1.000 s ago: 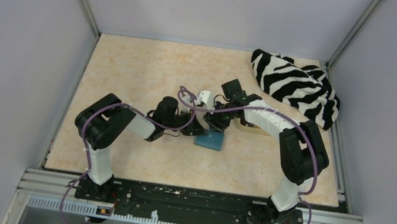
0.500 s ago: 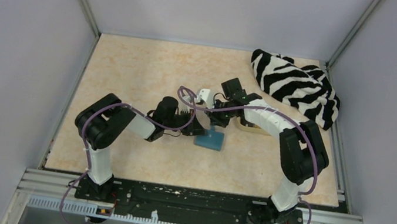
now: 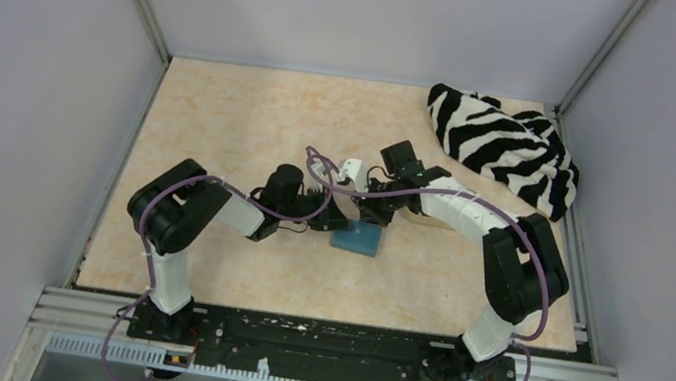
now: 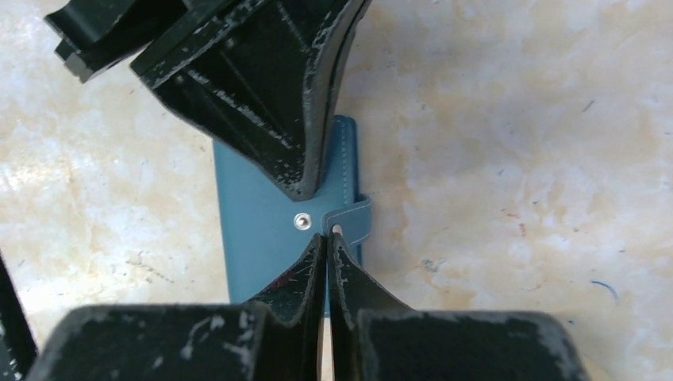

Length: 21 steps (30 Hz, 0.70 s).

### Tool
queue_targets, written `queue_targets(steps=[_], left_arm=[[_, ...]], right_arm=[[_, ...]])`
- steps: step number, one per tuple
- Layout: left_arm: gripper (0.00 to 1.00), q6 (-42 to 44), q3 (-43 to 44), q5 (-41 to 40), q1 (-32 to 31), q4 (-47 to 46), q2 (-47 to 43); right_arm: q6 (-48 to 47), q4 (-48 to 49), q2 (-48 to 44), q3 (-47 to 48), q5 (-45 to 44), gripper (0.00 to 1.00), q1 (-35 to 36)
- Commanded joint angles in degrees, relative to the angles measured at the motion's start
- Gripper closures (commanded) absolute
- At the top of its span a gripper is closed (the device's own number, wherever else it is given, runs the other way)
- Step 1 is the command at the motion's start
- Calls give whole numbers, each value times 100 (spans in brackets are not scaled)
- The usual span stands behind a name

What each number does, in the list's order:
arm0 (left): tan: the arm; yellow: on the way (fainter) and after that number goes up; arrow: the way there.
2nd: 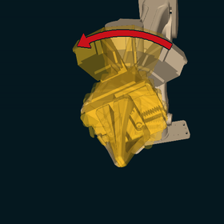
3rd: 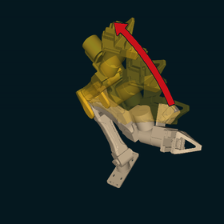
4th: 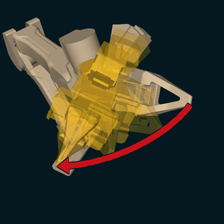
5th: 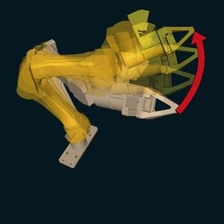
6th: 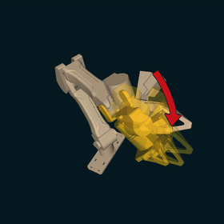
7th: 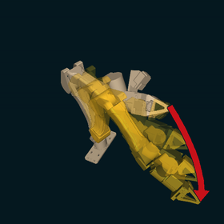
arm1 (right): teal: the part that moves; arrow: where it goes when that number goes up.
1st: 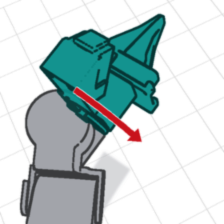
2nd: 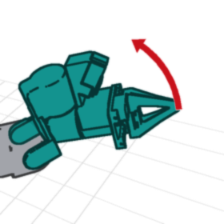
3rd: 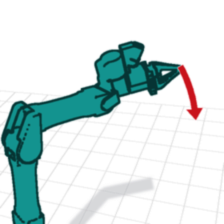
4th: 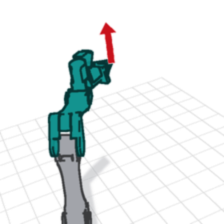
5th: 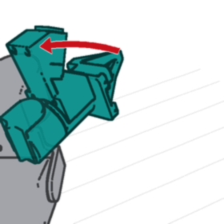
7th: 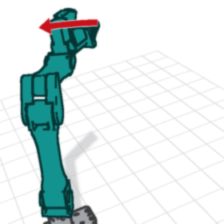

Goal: Put the credit cards into the card holder
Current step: Close the card holder at the center of the board.

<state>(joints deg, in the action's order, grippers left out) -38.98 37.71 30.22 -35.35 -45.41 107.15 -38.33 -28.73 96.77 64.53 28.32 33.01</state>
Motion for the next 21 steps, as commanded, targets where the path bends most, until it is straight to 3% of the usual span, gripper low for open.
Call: queue_targets(steps=[1,21], left_arm=[[100,139,-94,-373,91,362,218],[100,155,-85,-303,90,334,236]], right_arm=[[172,95,-335,-173,252,100,145],[435,263,-175,-415,117,100,404]])
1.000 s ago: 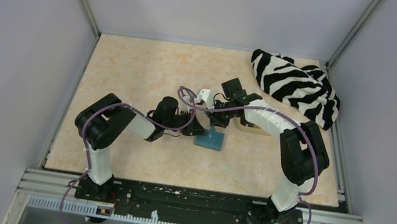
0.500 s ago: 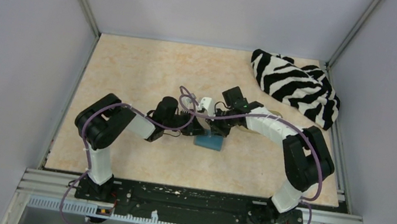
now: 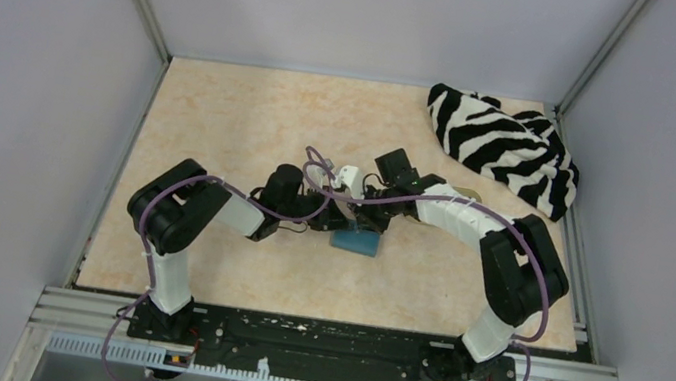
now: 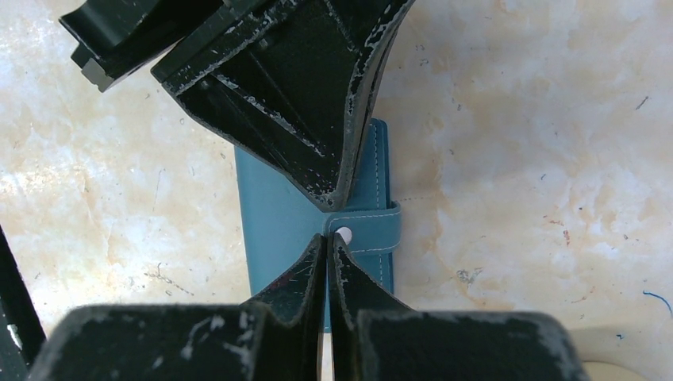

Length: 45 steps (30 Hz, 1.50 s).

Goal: Put the credit cards into the card holder
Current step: Close the card holder at the center of the board.

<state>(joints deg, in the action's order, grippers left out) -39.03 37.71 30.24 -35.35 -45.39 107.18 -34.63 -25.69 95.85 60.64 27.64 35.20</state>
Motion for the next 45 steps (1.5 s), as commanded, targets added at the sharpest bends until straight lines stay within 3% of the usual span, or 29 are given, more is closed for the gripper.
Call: queue_targets(steps=[1,37,45], left_arm=[[100,159,-87,-304,92,333,234],[100,187,-162,-214,98,199,194],[99,-57,-541,39,244,-642,-53]], right_arm=[[62,-49,-81,-26,189,100,193],[43,-233,160,-14,-30,100,351],[53,-236,266,2,-56,100,356]])
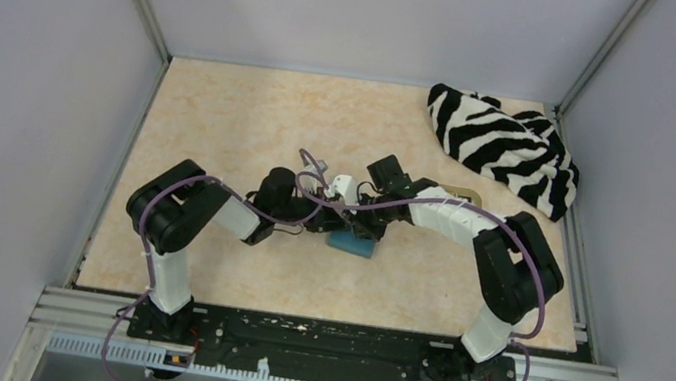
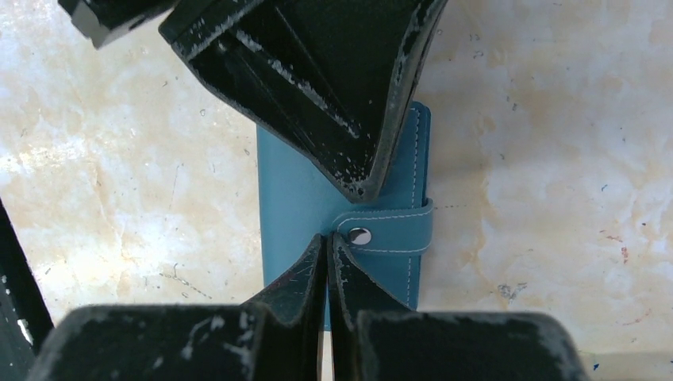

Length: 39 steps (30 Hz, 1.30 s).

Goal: Put the credit cards into the card holder
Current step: Close the card holder at the center of the board.

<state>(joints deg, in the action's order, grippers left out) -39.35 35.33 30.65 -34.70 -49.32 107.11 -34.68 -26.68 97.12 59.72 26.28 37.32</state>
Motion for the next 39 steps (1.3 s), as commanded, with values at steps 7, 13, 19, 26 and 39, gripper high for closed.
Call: queue_targets(steps=[7,13,19,26,39], left_arm=[[98,-547,-104,573,196,-925,78],[98,-723,68,810,163,-1095,250],[100,-788,263,927,83,-1096,482],[100,-797,292,962,-2,-1008,652],[100,-539,-51,447,-27,-54,433]], right_arm=[[98,-85,91,109,44,100,144],[110,-92,143,186,43,100,142],[119,-92,123,170,35,100,144],[127,-100,135,180,17,100,142],[163,-139,221,260,-42,100,142]])
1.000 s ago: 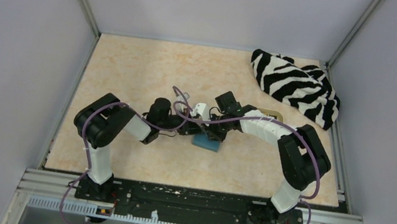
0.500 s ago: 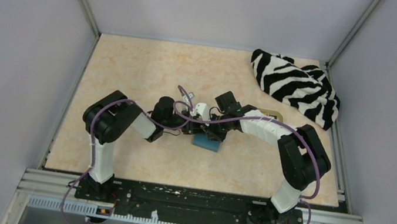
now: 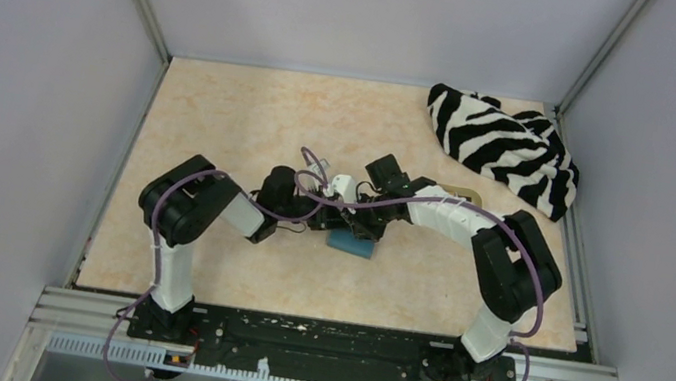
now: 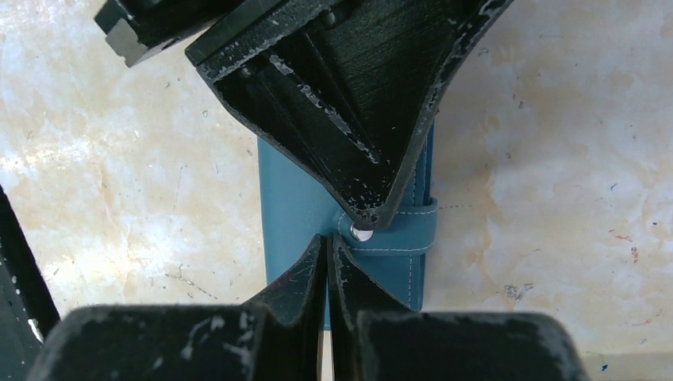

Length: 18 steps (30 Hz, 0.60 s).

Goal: Put the credit cards into the card holder
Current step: Close the card holder at the center of the board.

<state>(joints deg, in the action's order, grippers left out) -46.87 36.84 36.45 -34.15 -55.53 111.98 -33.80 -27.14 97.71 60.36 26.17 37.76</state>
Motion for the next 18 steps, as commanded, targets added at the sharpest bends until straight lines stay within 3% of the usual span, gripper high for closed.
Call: queue_targets(steps=[1,12,18], left_arm=[[100,232,-207,-143,-95,588,-46],[100,578,-136,-546,-232,1275,-71],[100,575,-149,-675,-231,1343,-72]], right_arm=[[78,-106,174,211,-33,100,98],[151,-186,191,338,-14,100,72],[25,-328,-117,412,553,82,-68]])
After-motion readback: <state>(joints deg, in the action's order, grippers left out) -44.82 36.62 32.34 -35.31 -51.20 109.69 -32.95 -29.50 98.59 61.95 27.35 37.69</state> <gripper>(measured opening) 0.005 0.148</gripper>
